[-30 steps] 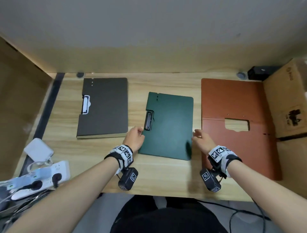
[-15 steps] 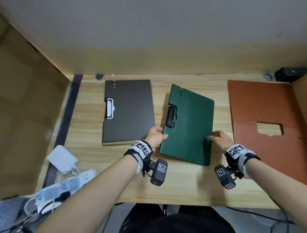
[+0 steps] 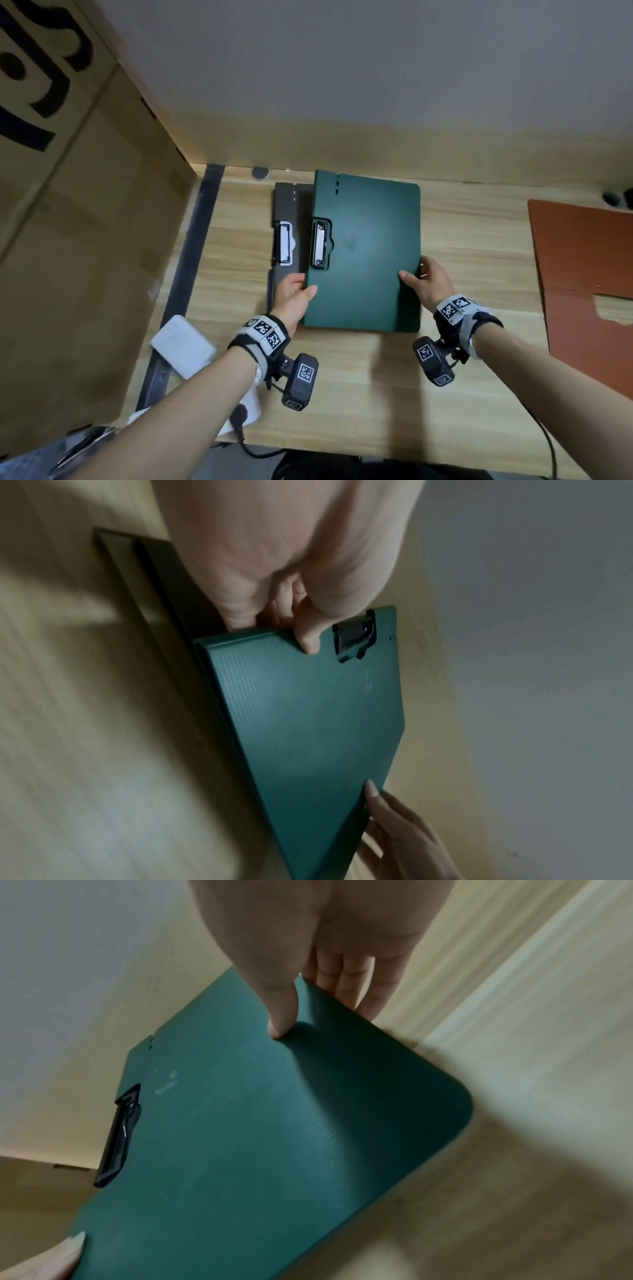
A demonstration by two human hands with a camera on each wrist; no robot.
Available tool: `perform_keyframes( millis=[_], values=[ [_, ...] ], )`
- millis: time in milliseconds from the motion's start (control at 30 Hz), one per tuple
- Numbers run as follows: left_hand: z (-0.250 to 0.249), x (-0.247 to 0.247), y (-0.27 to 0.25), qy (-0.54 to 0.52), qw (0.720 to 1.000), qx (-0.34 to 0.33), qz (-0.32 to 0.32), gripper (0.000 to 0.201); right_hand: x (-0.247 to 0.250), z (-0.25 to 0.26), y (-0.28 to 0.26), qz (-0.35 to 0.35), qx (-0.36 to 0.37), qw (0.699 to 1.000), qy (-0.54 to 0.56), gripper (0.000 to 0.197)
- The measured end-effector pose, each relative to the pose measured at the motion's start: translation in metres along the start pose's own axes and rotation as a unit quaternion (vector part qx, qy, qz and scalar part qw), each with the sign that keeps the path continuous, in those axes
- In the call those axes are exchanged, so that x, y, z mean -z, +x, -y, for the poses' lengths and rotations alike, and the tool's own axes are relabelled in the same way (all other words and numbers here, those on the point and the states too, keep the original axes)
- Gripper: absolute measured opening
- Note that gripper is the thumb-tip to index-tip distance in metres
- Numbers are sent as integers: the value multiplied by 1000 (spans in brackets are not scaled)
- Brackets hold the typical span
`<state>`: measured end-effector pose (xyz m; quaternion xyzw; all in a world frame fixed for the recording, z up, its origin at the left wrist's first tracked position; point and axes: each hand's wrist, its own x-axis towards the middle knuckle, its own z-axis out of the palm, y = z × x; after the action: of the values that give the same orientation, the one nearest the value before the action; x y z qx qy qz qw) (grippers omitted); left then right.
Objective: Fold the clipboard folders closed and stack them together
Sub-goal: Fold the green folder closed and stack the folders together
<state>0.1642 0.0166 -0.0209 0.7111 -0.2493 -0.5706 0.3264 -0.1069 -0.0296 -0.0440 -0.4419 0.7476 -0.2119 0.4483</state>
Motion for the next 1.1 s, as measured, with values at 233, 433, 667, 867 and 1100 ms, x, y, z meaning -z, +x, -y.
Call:
perform_keyframes(
  millis=[233, 433, 667, 867, 1100],
  values=[
    [9, 42, 33, 56, 990, -60, -113, 33, -55, 34, 27, 52, 16, 997, -57, 62],
    [13, 58, 51, 144, 984, -38, -101, 63, -82, -8, 70, 38, 10, 990, -134, 79],
    [8, 54, 56, 118, 992, -6, -50, 62, -73, 13, 27, 42, -8, 995, -95, 75],
    [4, 35, 52, 125, 992, 1, -31, 70, -61, -6, 22, 23, -58, 996, -59, 67],
    [12, -12, 28, 170, 985, -10, 6, 69, -19, -42, 9, -11, -75, 995, -65, 70]
  ],
)
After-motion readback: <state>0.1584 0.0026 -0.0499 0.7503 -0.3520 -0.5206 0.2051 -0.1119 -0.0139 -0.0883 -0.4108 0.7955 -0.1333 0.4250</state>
